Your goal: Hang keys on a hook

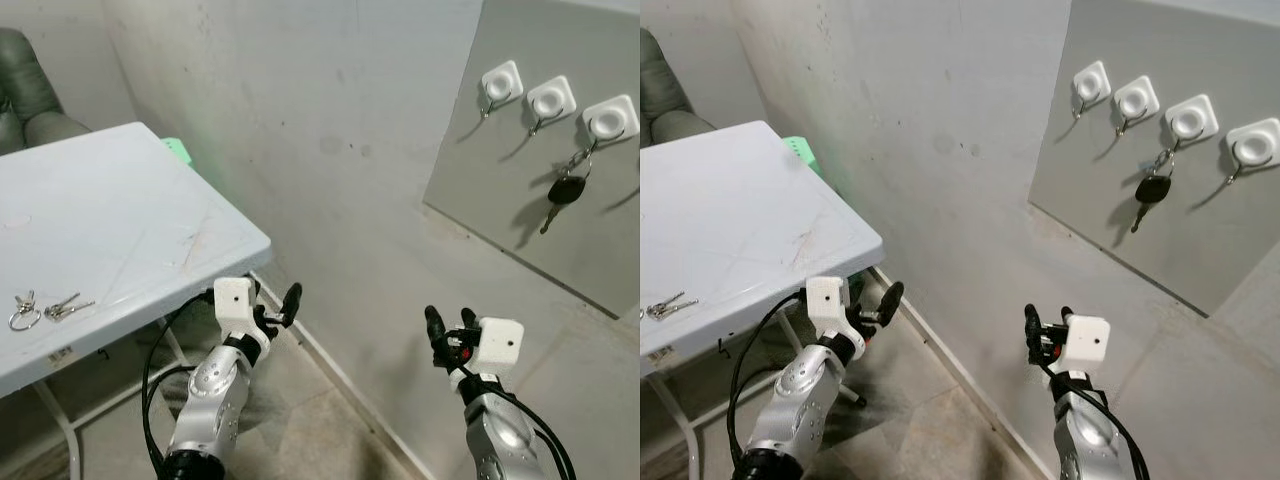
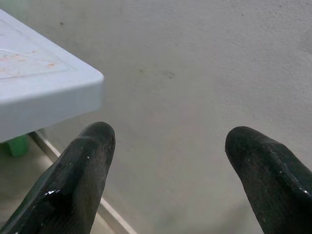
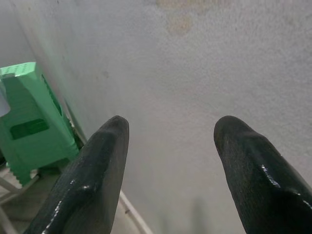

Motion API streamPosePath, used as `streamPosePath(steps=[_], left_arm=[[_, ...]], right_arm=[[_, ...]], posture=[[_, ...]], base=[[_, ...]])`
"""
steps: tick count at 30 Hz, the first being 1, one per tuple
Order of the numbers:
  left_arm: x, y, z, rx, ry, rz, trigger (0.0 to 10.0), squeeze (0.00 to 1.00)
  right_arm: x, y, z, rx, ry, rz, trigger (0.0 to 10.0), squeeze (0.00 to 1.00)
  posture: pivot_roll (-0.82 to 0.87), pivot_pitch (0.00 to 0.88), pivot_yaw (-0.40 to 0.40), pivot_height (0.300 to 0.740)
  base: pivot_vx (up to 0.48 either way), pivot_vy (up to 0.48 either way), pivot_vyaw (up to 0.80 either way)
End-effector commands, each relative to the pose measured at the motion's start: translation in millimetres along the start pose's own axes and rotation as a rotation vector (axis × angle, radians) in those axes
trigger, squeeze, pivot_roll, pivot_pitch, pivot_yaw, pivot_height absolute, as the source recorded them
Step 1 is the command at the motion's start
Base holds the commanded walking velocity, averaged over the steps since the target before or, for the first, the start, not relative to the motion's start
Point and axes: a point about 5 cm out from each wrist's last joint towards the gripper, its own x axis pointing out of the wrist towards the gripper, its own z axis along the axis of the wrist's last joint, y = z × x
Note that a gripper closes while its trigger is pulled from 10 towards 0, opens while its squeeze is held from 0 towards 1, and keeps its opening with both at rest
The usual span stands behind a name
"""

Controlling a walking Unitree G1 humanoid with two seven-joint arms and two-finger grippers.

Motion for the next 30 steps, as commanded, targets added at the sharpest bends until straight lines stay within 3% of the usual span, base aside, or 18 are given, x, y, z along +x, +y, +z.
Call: streamPosePath(steps=[1,18,30], left_arm=[[4.4,3.5,8.4,0.012,-0.038,0.005,10.0,0.00],[7.7,9.9,15.1,0.017,-0.095,0.023,10.0,0.00],[4.8,12.2,15.4,0.024,-0.109,0.030,10.0,0.00]], right_arm=[[2.7,1.3,2.3,-0.028,-0.018,-0.003,10.0,0.00],[6.7,2.3,4.0,-0.057,-0.044,0.002,10.0,0.00],[9.1,5.7,3.4,-0.088,-0.041,0.022,10.0,0.00]], posture=[[-0.05,0.000,-0.019,0.740],[-0.04,0.000,-0.023,0.740],[-0.02,0.000,-0.030,0.740]], base=[[0.000,0.000,0.00],[0.000,0.000,0.00],[0.000,0.000,0.80]])
